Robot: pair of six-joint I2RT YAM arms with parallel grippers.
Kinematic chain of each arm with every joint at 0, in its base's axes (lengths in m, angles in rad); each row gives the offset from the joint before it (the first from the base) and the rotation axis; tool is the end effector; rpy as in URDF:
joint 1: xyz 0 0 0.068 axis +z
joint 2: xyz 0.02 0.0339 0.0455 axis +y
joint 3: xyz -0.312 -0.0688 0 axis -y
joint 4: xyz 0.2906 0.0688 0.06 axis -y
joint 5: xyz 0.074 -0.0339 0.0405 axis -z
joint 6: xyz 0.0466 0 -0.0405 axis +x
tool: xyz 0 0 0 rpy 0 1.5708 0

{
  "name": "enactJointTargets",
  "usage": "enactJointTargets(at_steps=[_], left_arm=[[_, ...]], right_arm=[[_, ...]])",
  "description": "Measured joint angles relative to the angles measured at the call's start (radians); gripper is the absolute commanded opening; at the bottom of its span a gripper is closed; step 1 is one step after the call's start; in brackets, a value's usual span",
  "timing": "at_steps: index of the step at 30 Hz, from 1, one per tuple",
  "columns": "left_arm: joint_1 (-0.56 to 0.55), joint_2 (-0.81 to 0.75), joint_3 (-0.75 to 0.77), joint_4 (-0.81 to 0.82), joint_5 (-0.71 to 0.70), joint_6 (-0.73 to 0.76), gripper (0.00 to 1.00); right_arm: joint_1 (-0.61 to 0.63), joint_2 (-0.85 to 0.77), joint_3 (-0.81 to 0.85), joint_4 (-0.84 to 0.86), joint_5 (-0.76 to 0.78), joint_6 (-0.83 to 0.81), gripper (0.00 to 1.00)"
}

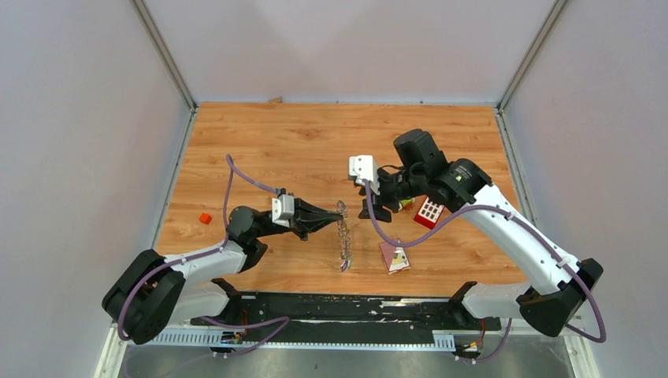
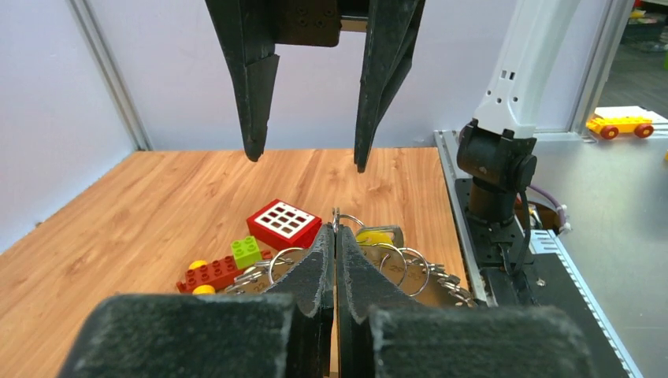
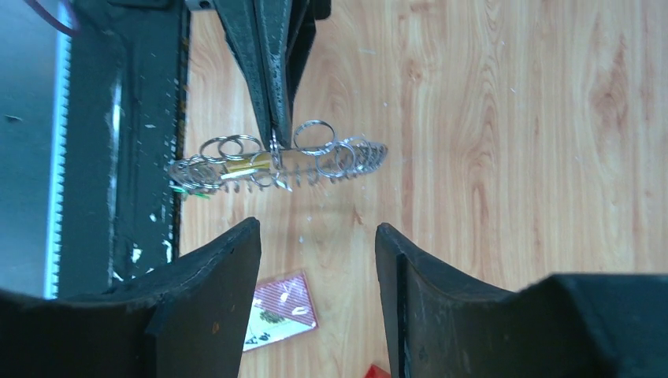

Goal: Put the keys on the keyring

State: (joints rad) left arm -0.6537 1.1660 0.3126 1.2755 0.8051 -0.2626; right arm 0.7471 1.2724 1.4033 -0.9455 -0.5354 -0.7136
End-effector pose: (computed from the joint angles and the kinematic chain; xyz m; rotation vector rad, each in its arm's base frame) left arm 0.1624 -0.1668 0.2643 0.9737 0.9891 -1.2352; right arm 0.1943 0.2124 0.4261 -1.7357 1.5593 0.6516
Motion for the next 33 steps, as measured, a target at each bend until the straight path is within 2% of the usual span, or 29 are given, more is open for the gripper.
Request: enactJointTargets(at_steps=[3, 10, 22, 30, 33], left_arm=[[0.0, -0.001, 0.0, 0.004, 0.001, -0.002, 0.0], [0.0, -0.007, 0.0, 0.009, 0.026, 0.0, 0.0], [0.0, -0.024, -0.001, 0.015, 0.056, 0.005, 0.0], [0.0, -0.024, -0.007, 0.016, 0.058, 0.01, 0.0], [0.0, -0.024, -0.007, 0.016, 0.064, 0.014, 0.0]], right_arm=[[-0.042, -0.002, -0.01, 0.014, -0.114, 0.014, 0.56], [-0.061, 0.044, -0.034, 0.025, -0.318, 0.028, 0.45], [-0.077, 0.13, -0.049, 0.027, -0.438, 0.028, 0.27], [-0.082, 0.134, -0.054, 0.028, -0.465, 0.024, 0.07], [-0.083, 0.134, -0.071, 0.029, -0.469, 0.02, 0.05]])
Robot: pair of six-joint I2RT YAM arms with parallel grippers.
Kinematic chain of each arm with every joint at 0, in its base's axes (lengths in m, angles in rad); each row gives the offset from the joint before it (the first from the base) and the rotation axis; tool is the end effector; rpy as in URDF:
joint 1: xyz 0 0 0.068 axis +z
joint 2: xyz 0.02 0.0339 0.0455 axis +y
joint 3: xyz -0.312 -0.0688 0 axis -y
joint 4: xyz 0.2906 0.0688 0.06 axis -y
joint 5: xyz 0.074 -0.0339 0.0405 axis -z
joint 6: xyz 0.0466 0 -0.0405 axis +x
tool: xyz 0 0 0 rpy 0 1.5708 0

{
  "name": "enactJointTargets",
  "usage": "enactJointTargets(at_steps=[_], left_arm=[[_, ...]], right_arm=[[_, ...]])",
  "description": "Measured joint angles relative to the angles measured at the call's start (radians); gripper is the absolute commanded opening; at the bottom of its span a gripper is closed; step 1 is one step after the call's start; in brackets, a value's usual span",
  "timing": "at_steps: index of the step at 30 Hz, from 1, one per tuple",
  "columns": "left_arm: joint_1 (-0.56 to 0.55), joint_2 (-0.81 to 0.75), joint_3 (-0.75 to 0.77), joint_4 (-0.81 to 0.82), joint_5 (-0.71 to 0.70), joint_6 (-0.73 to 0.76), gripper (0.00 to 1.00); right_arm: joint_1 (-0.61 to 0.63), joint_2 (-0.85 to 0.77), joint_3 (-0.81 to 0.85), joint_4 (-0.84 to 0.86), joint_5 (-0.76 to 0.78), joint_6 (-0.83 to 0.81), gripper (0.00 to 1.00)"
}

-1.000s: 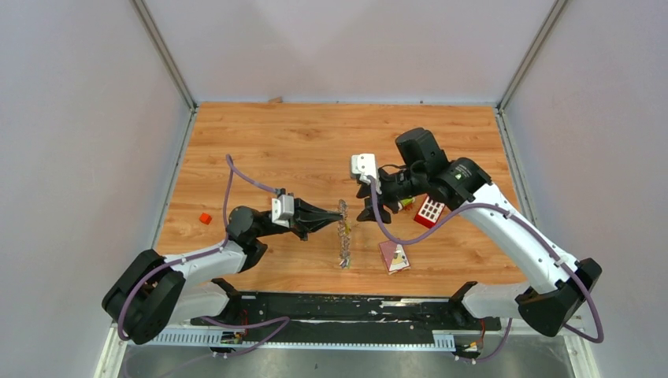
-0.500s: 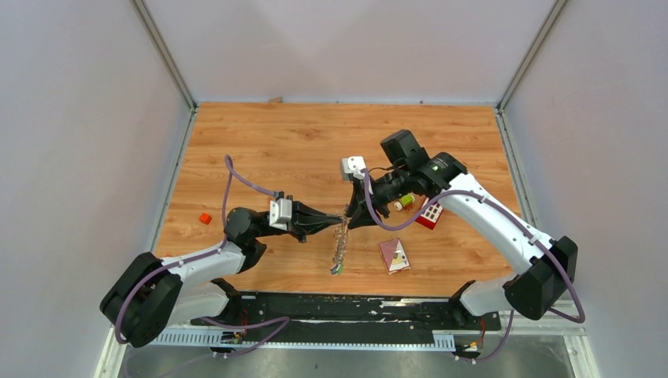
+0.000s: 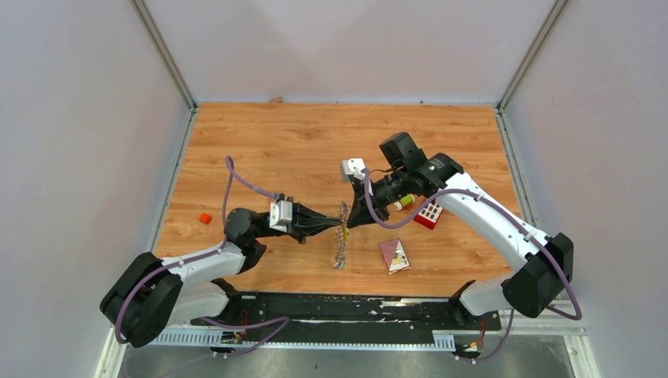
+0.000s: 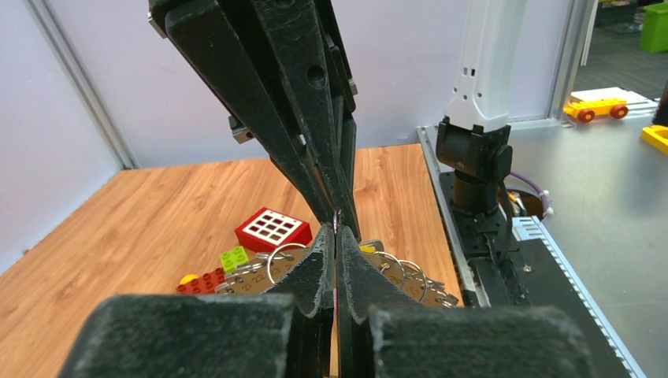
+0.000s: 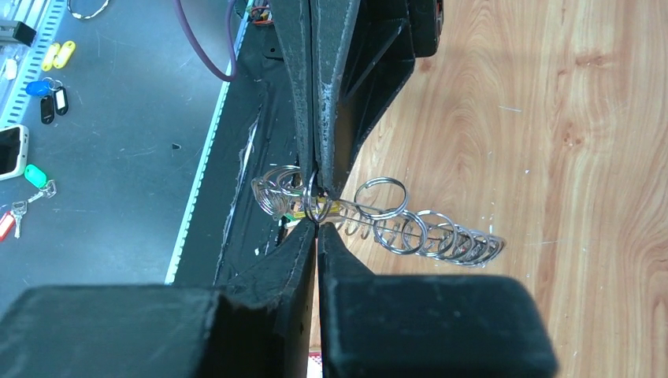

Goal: Put the keys on the keyring

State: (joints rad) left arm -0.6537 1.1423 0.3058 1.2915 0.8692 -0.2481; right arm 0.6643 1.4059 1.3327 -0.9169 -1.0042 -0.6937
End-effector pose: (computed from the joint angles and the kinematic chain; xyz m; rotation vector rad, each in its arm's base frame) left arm 0.1555 -0.1639 0.2675 1.0373 0.9253 -1.2448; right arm 0.2256 0.2266 0.3771 -1.7212 1.5378 1.2404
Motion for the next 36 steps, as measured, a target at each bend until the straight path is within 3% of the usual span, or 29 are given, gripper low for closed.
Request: enactJointTargets(at_steps=[14, 36], left_arm=[[-0.001, 0.0, 0.0, 0.014, 0.036, 0.003, 0.0], [-0.019, -0.016, 0.0, 0.042, 0.066, 0.0, 0.0]], right_arm=[[0.0, 0.004, -0.011, 0.0, -0.021, -0.008, 0.0], [0.011, 0.031, -0.011, -0.006, -0.088, -0.034, 0.0]])
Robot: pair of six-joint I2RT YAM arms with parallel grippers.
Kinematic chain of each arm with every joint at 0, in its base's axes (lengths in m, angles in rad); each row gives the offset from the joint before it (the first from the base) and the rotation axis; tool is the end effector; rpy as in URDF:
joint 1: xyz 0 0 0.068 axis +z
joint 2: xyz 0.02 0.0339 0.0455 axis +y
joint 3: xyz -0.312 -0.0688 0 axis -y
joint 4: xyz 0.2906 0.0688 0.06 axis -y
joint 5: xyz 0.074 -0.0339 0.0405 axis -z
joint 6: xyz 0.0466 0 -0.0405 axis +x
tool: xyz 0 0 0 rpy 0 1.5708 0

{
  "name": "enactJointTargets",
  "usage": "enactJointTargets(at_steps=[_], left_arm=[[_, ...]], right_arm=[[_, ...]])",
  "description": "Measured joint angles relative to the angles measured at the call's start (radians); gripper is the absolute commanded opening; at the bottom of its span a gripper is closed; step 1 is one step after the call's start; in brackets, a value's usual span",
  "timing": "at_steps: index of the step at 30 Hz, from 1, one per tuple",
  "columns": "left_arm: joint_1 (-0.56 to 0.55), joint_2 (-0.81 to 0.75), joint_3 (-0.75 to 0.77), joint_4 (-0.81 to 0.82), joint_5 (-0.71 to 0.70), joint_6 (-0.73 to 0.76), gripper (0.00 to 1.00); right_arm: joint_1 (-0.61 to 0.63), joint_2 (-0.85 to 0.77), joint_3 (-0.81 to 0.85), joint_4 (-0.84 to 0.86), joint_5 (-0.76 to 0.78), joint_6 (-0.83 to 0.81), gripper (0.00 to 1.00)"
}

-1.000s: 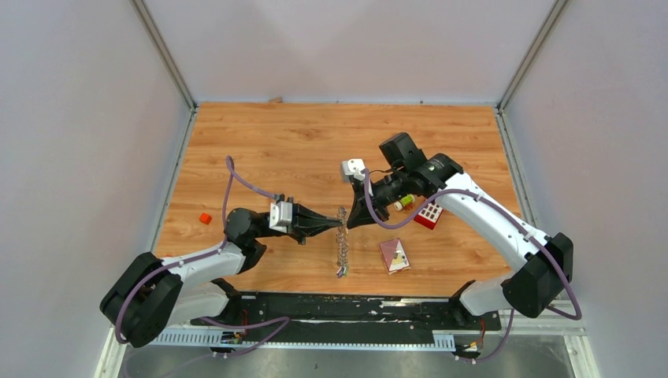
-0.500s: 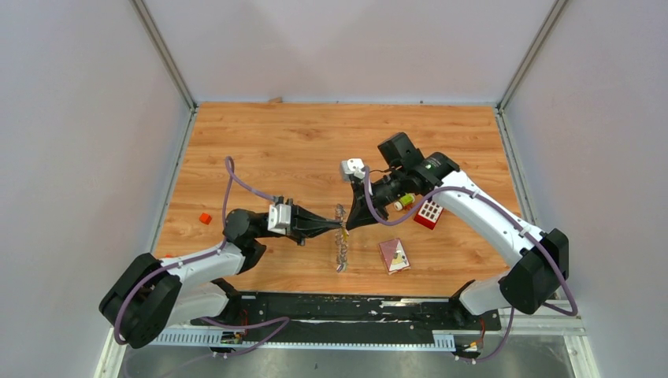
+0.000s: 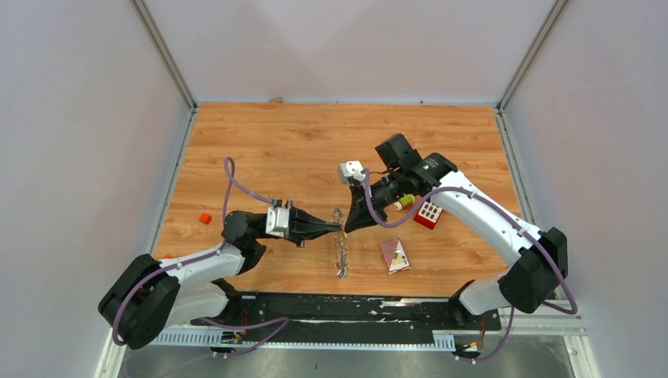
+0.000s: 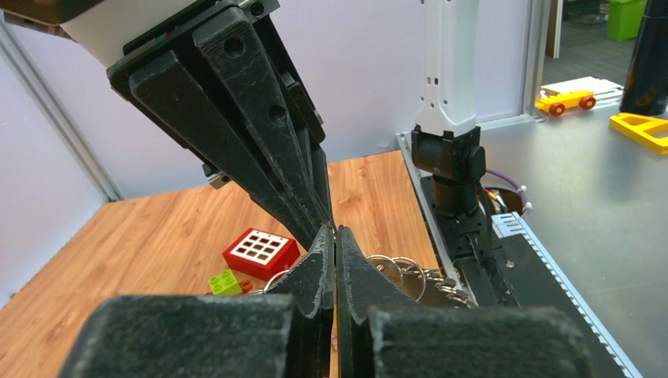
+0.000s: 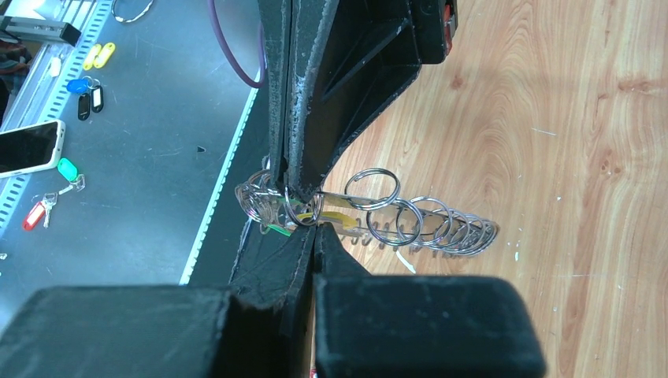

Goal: Put the keys on the keyring

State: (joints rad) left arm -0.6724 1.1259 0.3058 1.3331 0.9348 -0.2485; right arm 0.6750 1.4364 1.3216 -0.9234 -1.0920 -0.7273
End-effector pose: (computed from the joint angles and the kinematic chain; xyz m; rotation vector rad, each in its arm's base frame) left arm 0.1460 -0.1641 0.2735 1.1061 0.8348 -1.2716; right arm 0.2257 0.2337 0.3668 -1.7433 1.4845 1.3560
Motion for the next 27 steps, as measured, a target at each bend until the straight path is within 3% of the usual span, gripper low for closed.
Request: enactJointTargets(at_steps=[11, 17, 27], left_arm=[[-0.001, 0.0, 0.0, 0.01, 0.014, 0.0, 0.0], [-0.006, 0.0, 0.0, 0.017, 0.013, 0.001, 0.0], [-0.012, 0.0, 0.0, 0.017, -0.021, -0.006, 0.0]], right_arm=[[0.015, 0.003, 0.0, -0.003, 0.011, -0.008, 0.09], [0.023, -0.014, 0.0, 0.002, 0.052, -0.014, 0.35], [0.03, -0.193, -0.021, 0.047, 0.117, -0.023, 0.35]])
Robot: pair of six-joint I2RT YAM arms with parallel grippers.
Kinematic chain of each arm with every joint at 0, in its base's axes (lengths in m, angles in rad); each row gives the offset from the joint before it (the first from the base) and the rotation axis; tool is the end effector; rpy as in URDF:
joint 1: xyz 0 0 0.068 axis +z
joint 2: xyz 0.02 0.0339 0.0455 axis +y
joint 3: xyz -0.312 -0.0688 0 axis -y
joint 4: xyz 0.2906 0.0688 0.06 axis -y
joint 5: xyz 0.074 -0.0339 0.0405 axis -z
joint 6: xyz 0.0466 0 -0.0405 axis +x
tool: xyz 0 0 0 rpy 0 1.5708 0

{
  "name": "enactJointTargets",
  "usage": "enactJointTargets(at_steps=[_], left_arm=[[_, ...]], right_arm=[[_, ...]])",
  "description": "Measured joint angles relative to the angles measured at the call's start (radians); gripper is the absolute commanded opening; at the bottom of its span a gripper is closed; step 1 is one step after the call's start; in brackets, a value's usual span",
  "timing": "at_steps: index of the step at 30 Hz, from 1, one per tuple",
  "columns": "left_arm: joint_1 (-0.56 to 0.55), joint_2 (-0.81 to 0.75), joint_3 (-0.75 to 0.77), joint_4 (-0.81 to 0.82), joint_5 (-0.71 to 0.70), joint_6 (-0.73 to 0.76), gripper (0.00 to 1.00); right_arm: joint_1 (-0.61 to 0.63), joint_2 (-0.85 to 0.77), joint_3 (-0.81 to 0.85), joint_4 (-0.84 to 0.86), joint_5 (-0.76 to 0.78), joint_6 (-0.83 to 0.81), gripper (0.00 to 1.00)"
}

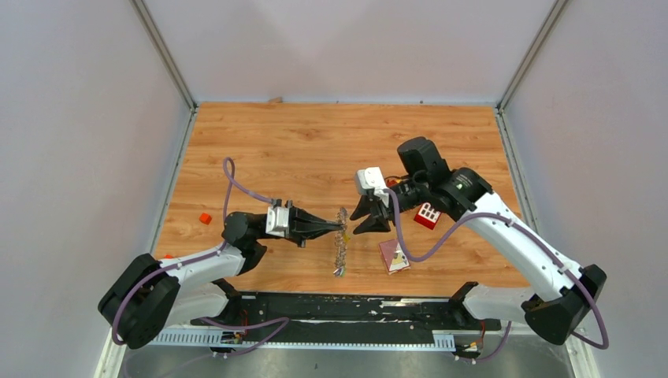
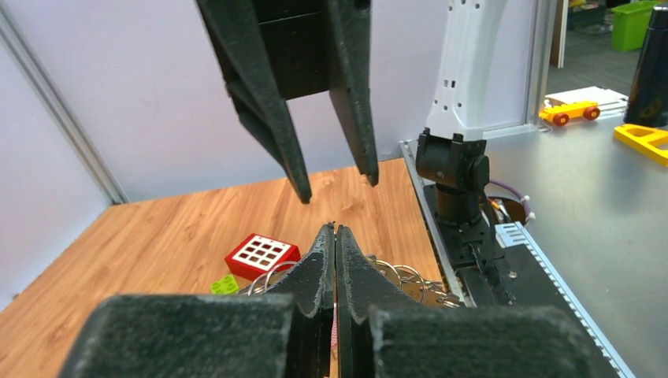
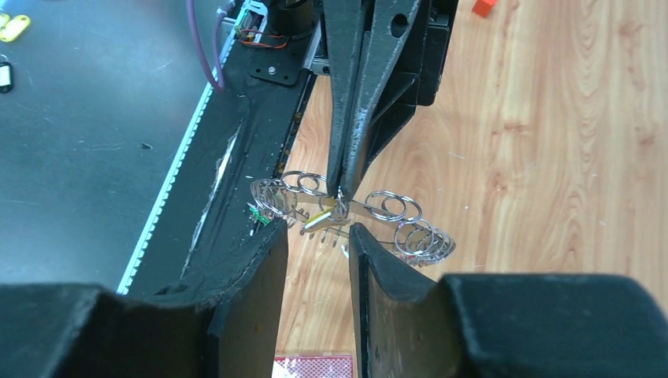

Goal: Put the keys on the keyring

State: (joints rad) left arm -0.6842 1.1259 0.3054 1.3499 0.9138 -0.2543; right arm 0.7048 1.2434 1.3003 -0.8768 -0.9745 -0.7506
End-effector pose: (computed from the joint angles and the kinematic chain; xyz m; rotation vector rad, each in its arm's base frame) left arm 0.1442 -0.1652 0.2752 1.0897 0.8236 -1.2725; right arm 0.1843 0.2074 0.4121 -1.7621 1.3044 1.1174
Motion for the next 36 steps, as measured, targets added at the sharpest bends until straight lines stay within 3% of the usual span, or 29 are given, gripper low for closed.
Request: enactJointTargets(at_steps=[5, 15, 31, 36], left_arm=[[0.0, 0.008, 0.0, 0.001, -0.024, -0.024, 0.0], [0.0, 0.014, 0.0, 0.001, -0.045, -0.04, 0.0], [0.0, 0.015, 0.0, 0.001, -0.06, -0.051, 0.0], [-0.001, 0.015, 0.0, 0.001, -0.06, -0.054, 0.0]], right_arm=[[0.0, -0.077, -0.092, 0.097, 0.029, 0.025, 0.36], [0.01, -0.053, -0.148, 0.218, 0.069, 0.092, 0.34], [0.028, -0.044, -0.166, 0.269, 0.068, 0.114, 0.17], [0.03, -0.036, -0.169, 0.269, 0.069, 0.114, 0.05]])
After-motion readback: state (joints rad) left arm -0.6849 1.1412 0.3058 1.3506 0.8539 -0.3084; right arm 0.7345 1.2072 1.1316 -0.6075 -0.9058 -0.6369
